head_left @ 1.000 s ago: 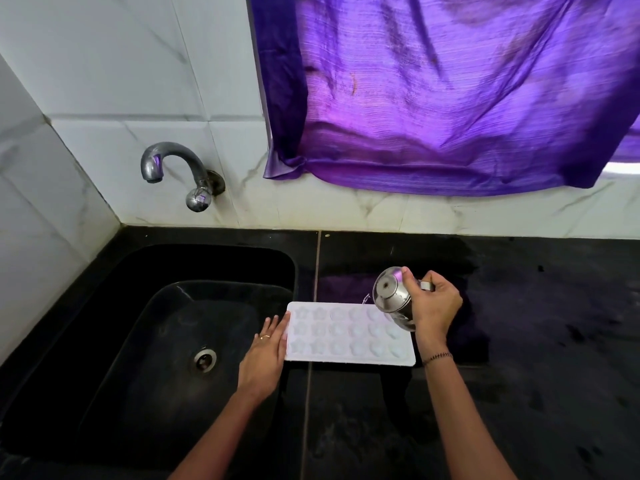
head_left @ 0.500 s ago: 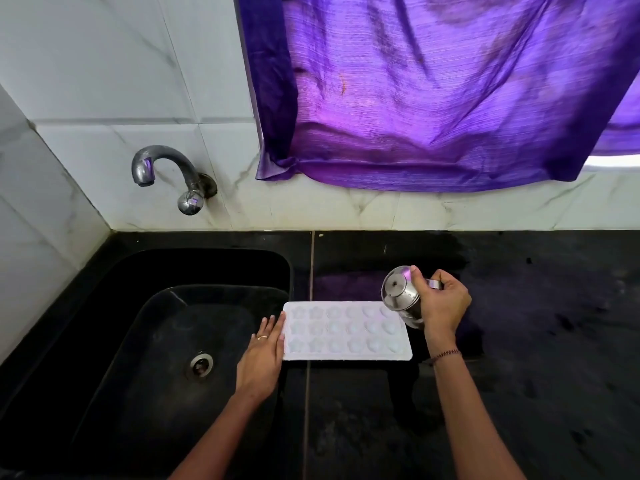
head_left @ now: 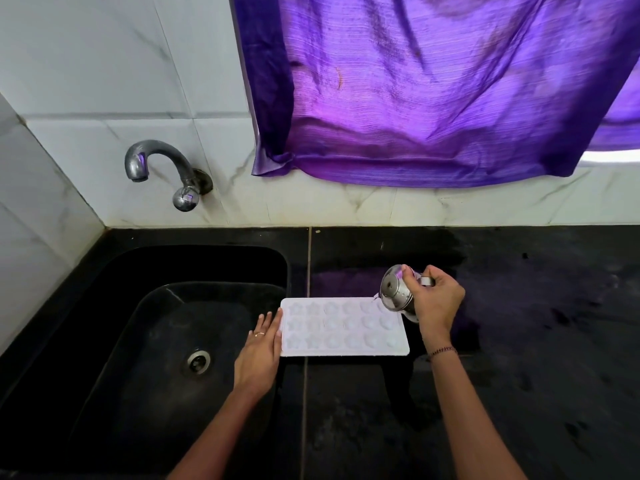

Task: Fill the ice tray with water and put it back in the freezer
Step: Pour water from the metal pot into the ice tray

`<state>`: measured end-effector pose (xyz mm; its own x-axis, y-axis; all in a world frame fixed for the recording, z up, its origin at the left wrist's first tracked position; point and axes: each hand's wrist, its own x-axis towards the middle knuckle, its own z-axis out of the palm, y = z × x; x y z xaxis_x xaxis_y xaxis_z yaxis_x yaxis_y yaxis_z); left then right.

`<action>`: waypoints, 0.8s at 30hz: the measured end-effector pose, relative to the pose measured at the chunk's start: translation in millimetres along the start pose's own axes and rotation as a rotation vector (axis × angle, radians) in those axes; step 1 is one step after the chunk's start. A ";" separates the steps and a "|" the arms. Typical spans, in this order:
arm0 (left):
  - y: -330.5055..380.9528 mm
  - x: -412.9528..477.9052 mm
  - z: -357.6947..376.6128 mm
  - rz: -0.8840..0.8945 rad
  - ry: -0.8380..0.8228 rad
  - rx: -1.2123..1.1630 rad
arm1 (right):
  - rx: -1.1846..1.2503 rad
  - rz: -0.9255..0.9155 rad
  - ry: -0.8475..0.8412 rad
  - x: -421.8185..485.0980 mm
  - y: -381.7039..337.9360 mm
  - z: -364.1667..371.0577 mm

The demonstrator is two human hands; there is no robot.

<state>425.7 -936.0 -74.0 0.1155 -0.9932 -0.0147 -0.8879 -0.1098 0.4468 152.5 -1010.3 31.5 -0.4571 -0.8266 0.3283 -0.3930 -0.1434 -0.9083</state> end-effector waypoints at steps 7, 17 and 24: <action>0.3 -0.3 -0.3 0.005 0.009 -0.012 | 0.009 0.012 0.017 0.7 2.7 -1.2; -1.5 -0.8 1.9 0.004 0.024 -0.028 | 0.085 0.161 0.116 4.9 7.2 -9.4; -1.0 0.8 1.9 0.009 0.024 -0.029 | 0.100 0.195 0.131 8.6 10.4 -15.2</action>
<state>425.9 -936.8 -76.2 0.1184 -0.9929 0.0112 -0.8758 -0.0991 0.4724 132.4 -1010.6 28.8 -0.6187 -0.7671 0.1695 -0.2098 -0.0466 -0.9766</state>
